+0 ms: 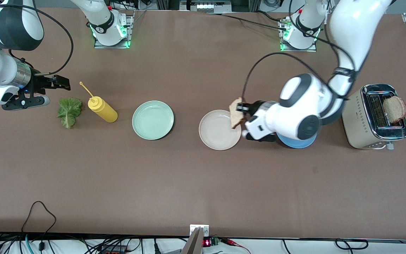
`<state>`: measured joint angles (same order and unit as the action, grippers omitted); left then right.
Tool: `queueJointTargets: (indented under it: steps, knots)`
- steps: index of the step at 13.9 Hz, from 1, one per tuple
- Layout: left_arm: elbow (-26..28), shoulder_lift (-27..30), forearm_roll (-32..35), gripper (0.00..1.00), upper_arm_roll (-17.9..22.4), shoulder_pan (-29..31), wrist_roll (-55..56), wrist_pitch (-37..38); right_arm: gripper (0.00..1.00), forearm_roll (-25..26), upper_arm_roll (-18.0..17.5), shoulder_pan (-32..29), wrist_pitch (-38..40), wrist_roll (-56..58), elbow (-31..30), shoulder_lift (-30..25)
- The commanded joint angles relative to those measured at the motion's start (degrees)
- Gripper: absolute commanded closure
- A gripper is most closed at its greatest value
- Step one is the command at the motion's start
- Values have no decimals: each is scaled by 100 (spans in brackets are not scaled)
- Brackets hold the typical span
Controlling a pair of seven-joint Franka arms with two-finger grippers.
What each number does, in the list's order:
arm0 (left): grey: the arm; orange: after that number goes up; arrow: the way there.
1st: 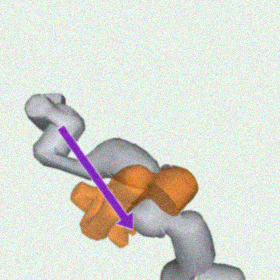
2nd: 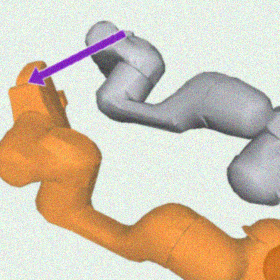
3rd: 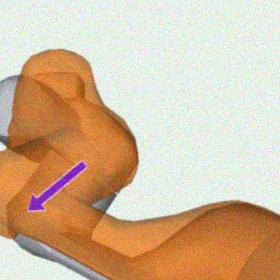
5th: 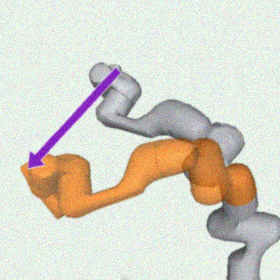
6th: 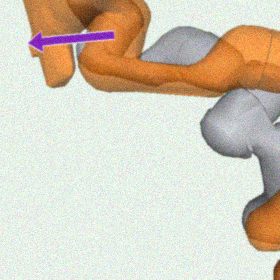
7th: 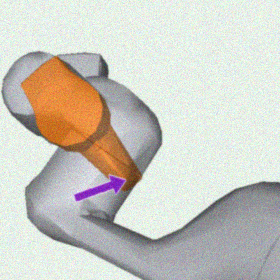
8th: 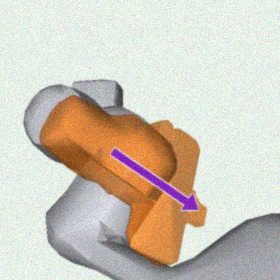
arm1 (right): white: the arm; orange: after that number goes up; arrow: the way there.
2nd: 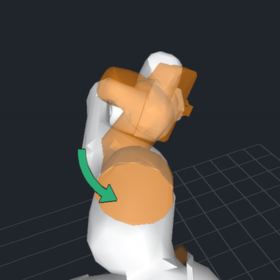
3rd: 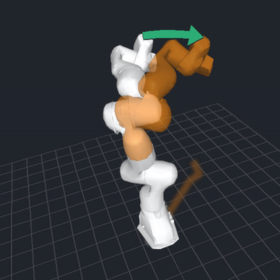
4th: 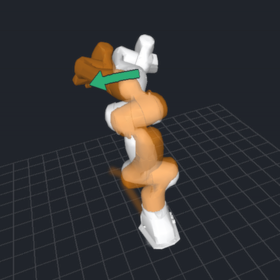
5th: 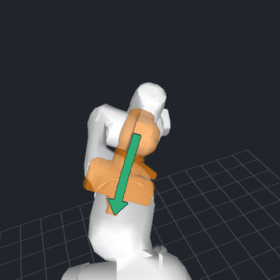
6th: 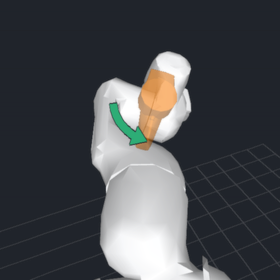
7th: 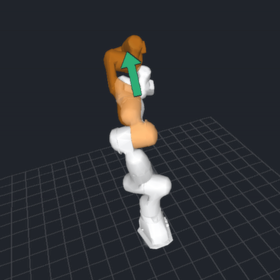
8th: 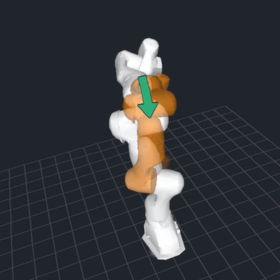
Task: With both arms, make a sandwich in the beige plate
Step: 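Carry the bread slice onto the beige plate and open the left gripper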
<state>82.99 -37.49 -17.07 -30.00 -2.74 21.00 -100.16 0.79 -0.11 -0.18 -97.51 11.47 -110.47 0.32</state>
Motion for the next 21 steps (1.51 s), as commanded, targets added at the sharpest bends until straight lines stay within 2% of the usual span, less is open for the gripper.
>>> queueJointTargets:
  steps: [1, 2, 5, 7, 9, 13, 18, 21]
  knots:
    - [-11, -275, -51, 100, 12, -235, 19, -616, 0, -26, -24, -209, -128, 599, -115, -59]
    - [-11, -390, -51, 100, 12, -296, 9, -854, 0, -61, -16, -306, -146, 942, -115, 2]
    - [-19, -636, -42, 100, 3, -402, -8, -1312, 0, -1034, 20, -973, -294, 2906, -413, 187]
    - [-72, -759, -33, 100, 30, -429, -43, -1357, 0, -1256, 20, -1185, -514, 3841, -528, 354]
    - [-72, -786, -51, 100, 38, -420, -341, -1392, 0, -1606, 20, -1273, -585, 4466, -554, 459]
    - [-72, -970, -77, 100, 30, -402, -448, -1445, 0, -2432, 20, -1879, -515, 6381, -677, 899]
    - [-72, -1094, -33, 100, 47, -420, -570, -1629, 0, -2434, 11, -1836, -506, 6605, -678, 961]
    - [-72, -1190, -51, 94, 222, -263, -1115, -1621, 0, -2390, 11, -1775, -524, 6570, -634, 1004]
